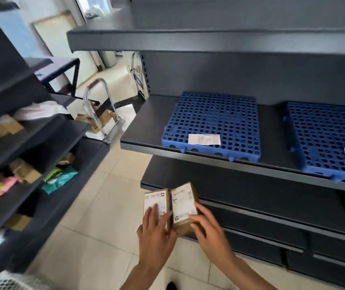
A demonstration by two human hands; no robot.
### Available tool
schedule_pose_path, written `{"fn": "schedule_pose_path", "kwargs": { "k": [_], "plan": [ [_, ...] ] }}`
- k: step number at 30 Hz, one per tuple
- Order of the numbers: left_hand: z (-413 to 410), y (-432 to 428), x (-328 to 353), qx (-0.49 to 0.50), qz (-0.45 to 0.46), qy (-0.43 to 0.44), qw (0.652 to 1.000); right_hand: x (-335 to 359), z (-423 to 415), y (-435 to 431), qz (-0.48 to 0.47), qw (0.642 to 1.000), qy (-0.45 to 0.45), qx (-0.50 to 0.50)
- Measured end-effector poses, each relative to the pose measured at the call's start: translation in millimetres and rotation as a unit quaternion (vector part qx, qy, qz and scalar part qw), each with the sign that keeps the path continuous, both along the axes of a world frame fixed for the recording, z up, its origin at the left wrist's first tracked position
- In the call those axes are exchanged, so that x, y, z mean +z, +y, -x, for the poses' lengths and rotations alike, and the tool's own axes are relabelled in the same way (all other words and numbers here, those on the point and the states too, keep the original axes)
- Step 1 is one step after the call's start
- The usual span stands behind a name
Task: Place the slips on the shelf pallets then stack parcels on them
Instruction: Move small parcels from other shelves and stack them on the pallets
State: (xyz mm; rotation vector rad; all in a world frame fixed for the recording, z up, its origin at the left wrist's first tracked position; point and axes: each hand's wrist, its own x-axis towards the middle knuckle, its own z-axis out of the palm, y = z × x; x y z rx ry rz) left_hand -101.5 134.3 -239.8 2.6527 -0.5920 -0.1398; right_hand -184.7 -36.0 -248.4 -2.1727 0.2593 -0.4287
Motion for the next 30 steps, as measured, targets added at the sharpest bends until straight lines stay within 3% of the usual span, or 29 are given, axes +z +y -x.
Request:
{"fn": "schedule_pose_path", "kwargs": {
  "k": [5, 8, 11, 14, 21, 23, 26, 30],
  "plan": [
    [-8, 33, 81, -0.016, 0.075, -0.108, 0.991, 75, -9, 31, -0.044, 0.991, -0.126, 0.001],
    [-22, 24, 126, -0.041, 0.122, -0.173, 0.977, 120, -19, 29, -0.021, 0.973, -0.231, -0.006],
    [-51, -11, 156, -0.08, 0.157, -0.203, 0.963, 153, -39, 2, -0.017, 0.965, -0.258, -0.042],
    [-89, -62, 177, -0.108, 0.177, -0.18, 0.962, 172, -65, -43, -0.004, 0.968, -0.24, -0.074],
    [-169, -161, 182, -0.137, 0.116, -0.131, 0.975, 180, -141, -138, 0.043, 0.978, -0.168, -0.114],
    [-191, -179, 183, -0.152, 0.114, -0.121, 0.974, 180, -163, -159, 0.087, 0.978, -0.148, -0.115],
    [-225, -195, 183, -0.17, 0.089, -0.072, 0.979, 181, -185, -188, 0.171, 0.976, -0.045, -0.125],
    [-263, -202, 179, -0.146, 0.064, -0.062, 0.985, 185, -200, -207, 0.295, 0.94, 0.058, -0.161]
  ]
}}
